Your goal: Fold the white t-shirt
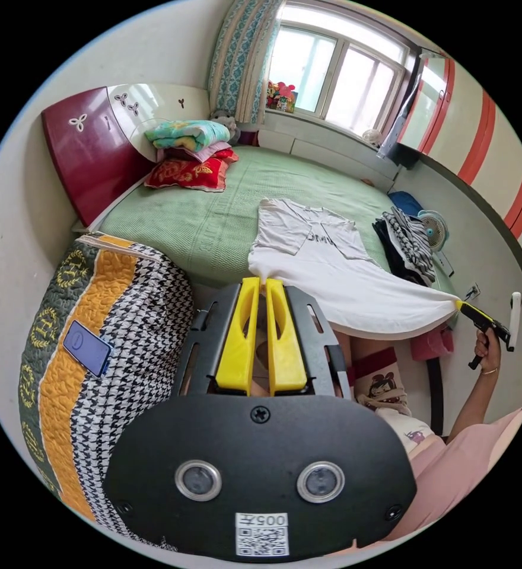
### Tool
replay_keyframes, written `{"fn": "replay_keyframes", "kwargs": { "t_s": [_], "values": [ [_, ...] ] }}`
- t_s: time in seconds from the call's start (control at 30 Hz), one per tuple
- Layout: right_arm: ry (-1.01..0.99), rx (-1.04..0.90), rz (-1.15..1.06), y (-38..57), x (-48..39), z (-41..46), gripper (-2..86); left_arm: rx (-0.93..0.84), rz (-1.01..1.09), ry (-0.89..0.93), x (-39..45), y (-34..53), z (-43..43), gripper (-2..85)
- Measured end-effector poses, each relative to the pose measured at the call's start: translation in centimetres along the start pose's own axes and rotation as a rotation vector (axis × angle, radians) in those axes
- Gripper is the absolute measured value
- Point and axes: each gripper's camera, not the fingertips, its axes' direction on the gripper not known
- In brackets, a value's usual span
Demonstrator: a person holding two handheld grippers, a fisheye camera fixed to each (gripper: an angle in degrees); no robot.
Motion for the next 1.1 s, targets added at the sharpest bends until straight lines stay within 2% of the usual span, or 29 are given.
{"fn": "replay_keyframes", "kwargs": {
  "t_s": [0.57, 1.1],
  "values": [
    [0.017, -0.009, 0.137, -7.3, 1.0, 8.3, -1.5, -0.002, 0.007, -0.001, 0.1, -9.4, 8.9, 2.0],
    [0.143, 0.042, 0.088, -22.4, -1.4, 20.4, -1.4, -0.018, 0.089, -0.024, -0.8, -28.0, 25.5, 2.4]
  ]
}}
